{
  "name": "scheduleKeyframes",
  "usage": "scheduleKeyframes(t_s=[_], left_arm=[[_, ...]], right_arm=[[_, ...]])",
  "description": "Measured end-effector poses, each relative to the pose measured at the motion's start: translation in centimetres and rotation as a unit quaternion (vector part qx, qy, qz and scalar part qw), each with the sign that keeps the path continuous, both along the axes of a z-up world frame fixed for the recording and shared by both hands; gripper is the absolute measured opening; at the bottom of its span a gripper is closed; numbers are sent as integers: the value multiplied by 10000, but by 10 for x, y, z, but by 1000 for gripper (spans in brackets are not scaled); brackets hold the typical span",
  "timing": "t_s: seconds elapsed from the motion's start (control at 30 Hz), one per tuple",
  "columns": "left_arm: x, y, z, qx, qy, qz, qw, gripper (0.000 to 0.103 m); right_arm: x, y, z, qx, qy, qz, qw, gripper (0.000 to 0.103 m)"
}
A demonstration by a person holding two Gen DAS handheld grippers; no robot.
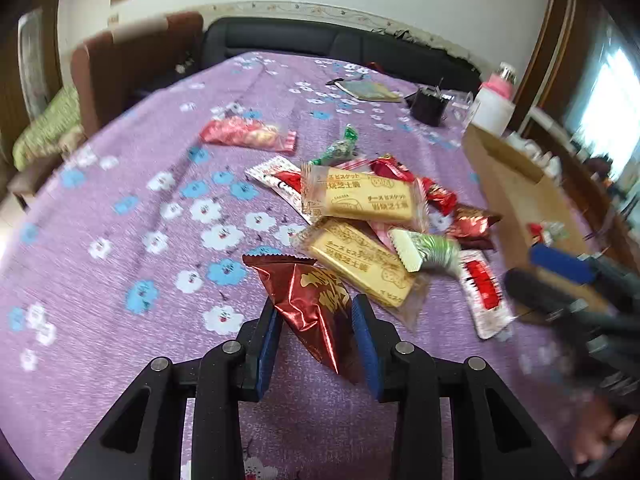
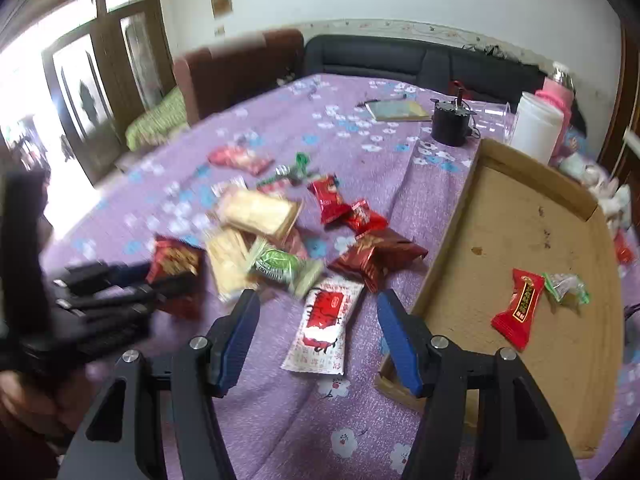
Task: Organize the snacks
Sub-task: 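Move the left gripper to the red foil packet and grasp it, then grasp the white-and-red packet with the right gripper while the left gripper holds the red foil packet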
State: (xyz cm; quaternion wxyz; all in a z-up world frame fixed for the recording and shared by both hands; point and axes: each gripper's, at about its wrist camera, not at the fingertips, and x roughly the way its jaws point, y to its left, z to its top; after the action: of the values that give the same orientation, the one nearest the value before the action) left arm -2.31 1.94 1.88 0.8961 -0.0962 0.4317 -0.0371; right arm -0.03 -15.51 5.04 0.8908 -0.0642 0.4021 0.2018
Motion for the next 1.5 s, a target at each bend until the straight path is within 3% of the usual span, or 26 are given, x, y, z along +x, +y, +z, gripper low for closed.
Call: scheduleKeyframes(t_s=[0.1, 0.27, 0.33, 0.37, 0.4, 0.43, 0.6, 0.73, 0.93, 1.07, 1.23, 1.4, 1.5], left_arm=[[1, 8, -3, -298, 36, 9, 9995, 38], [-1, 6, -3, -278, 28, -50, 9996, 38], [0, 6, -3, -340, 25, -45, 9994, 38], [-1, 7, -3, -365, 23, -43, 9993, 38], [0, 7, -3, -365, 24, -43, 9993, 38], [0, 6, -3, -356, 15, -45, 9994, 38], [0, 8, -4, -432, 6, -40, 9991, 38], [0, 9, -4, -419, 4, -26, 9991, 38], [-1, 10, -4, -397, 5, -30, 9992, 38], [-1, 11, -4, -402, 5, -16, 9992, 35], [-4, 12, 0, -435, -88, 19, 9990, 28], [-11, 5, 12, -39, -376, 57, 9993, 26], [-8, 3, 11, 111, -279, 81, 9995, 26]], right_arm=[[5, 13, -9, -413, 40, -125, 9991, 61], [10, 28, -20, -1013, 93, -216, 9946, 61], [12, 33, -27, -1098, 271, -101, 9935, 54], [9, 38, -30, -1313, 120, -65, 9912, 50], [7, 40, -32, -1422, 44, 7, 9898, 40], [7, 39, -32, -1266, 168, 77, 9918, 26], [-1, 34, -29, -612, 410, 646, 9952, 23], [-18, 42, -23, -607, 300, 1210, 9903, 23], [-17, 46, -31, -866, 290, 1149, 9892, 28], [-15, 44, -33, -870, 254, 1124, 9895, 25], [-11, 29, -18, -491, 132, 868, 9949, 23], [-2, 14, -3, -105, -28, 540, 9985, 23], [-2, 10, -1, -8, -19, 499, 9988, 23]])
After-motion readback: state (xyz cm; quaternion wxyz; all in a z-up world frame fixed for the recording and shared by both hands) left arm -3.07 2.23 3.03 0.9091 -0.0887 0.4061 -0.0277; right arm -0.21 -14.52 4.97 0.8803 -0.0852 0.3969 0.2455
